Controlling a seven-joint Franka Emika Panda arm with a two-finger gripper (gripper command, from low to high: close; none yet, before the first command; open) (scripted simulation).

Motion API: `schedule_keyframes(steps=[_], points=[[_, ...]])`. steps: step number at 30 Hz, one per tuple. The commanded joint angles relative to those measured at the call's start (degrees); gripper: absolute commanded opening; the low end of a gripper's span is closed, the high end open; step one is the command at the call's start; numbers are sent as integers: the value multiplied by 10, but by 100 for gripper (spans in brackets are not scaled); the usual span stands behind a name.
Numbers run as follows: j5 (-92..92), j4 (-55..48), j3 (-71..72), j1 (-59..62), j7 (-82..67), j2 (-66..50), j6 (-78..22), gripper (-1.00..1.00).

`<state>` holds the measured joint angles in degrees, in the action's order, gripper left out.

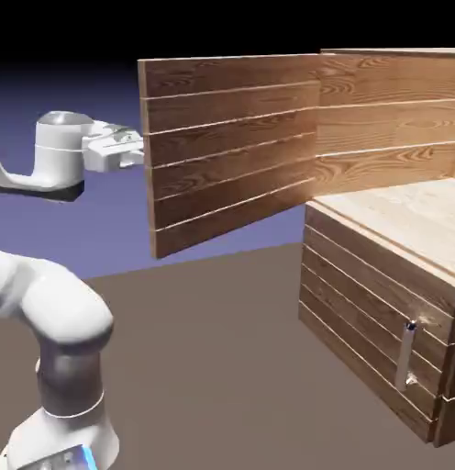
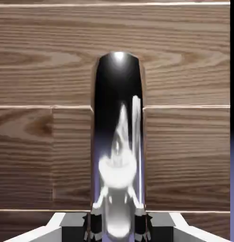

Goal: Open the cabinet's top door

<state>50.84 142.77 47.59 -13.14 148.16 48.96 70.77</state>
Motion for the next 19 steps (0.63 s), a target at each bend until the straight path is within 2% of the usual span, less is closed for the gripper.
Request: schedule_keyframes(steps=[1, 10, 19], points=[[-10, -21, 21, 18, 5, -15, -18, -100], [-69, -189, 202, 202, 39, -106, -150, -100], [-107, -320, 353, 389, 27, -103, -221, -100]])
